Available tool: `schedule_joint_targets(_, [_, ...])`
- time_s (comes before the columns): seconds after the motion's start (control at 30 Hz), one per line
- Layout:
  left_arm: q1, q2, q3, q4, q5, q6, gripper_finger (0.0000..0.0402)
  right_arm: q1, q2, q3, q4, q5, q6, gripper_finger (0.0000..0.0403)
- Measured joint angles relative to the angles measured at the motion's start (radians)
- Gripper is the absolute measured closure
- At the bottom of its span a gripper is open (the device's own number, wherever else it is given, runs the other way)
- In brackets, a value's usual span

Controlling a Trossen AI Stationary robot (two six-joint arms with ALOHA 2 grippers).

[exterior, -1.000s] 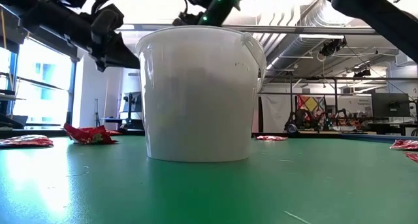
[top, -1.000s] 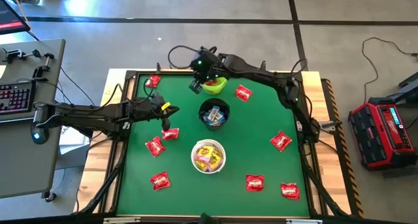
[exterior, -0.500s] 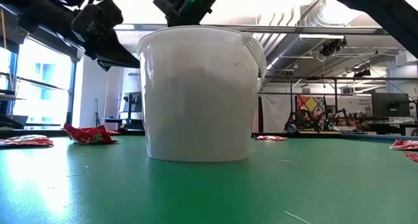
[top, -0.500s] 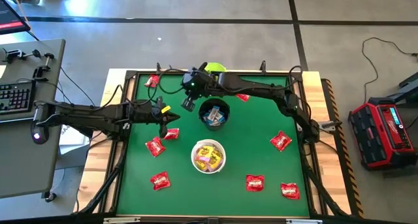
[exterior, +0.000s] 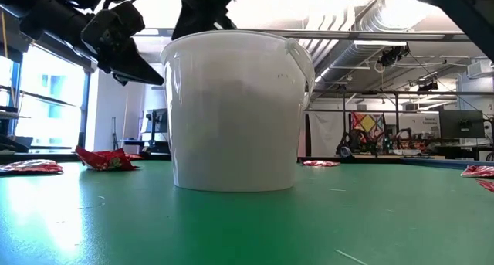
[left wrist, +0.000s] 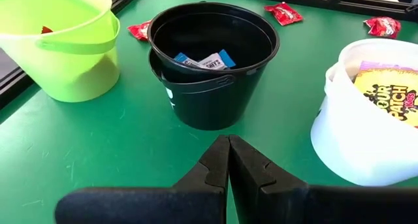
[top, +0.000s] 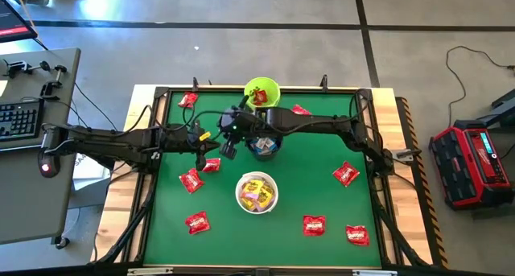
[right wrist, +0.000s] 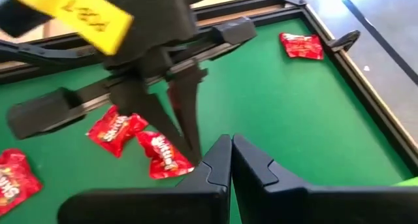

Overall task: Sort candy by brand, put in halloween buckets
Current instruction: Put the red candy into the green bucket

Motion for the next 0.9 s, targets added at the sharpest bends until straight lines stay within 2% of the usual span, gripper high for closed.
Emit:
schedule_joint_targets(0.3, [0.0, 0.0, 0.0, 0.0, 0.002, 0.001, 0.0401, 0.048, 0.0, -0.006, 0.024, -0.025, 0.037, 0.0403])
schedule_joint_targets(0.57, [0.0, 0.0, 0.0, 0.0, 0.036, 0.001, 0.0401, 0.102, -0.008, -0.108, 0.016, -0.013, 0.083, 0.0403])
schedule_joint_targets(0.73, [0.0, 0.0, 0.0, 0.0, 0.053, 0.001, 0.0401, 0.118, -0.136, -0.248, 0.015, 0.044, 0.118, 0.0403])
schedule_joint_targets(0.9, [0.0, 0.0, 0.0, -0.004, 0.053, 0.017, 0.0401, 0.137, -0.337, -0.495, 0.02, 0.097, 0.208, 0.0403])
